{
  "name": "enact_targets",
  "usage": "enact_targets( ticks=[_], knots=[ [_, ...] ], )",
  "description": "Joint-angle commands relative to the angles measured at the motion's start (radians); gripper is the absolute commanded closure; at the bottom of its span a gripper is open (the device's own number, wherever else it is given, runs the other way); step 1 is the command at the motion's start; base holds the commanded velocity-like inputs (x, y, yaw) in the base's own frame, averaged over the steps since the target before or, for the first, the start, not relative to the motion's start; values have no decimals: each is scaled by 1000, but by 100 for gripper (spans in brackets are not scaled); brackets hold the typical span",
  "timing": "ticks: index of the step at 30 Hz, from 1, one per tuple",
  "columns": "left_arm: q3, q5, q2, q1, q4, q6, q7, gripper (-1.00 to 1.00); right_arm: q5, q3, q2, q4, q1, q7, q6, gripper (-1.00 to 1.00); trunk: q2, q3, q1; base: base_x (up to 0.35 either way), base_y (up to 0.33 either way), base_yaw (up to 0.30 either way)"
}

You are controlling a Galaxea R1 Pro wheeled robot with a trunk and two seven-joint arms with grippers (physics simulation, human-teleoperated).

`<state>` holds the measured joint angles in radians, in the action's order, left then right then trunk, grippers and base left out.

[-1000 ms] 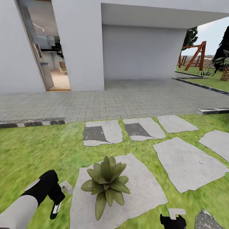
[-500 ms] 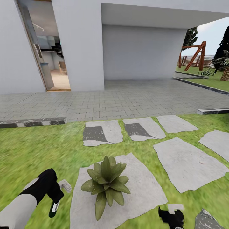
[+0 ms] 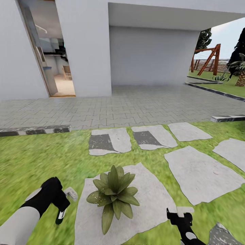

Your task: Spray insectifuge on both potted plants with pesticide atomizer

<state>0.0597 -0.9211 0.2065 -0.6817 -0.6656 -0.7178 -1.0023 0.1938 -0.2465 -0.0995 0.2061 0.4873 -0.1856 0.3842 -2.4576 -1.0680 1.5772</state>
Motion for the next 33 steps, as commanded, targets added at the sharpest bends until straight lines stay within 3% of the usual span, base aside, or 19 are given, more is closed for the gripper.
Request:
enact_targets(
  ticks=[1, 13, 22, 33],
  knots=[
    [4, -4, 1, -1, -9, -6, -7, 100, 9, -8, -1, -2, 1, 6, 3, -100, 0, -1, 0, 0, 0, 0],
    [-6, 6, 4, 11, -14, -45, -11, 100, 13, -6, 3, -8, 1, 8, 1, -100, 0, -3, 0, -5, -13, 19],
    [-9, 13, -10, 10, -3, -45, -52, 100, 13, -6, 6, -8, 1, 8, 3, -100, 0, -8, 0, -28, -248, 183],
    [-4, 2, -15, 9, -9, -48, -61, 100, 9, -8, 9, -55, 1, 12, 4, -100, 0, -8, 0, -50, -275, 9]
  ],
)
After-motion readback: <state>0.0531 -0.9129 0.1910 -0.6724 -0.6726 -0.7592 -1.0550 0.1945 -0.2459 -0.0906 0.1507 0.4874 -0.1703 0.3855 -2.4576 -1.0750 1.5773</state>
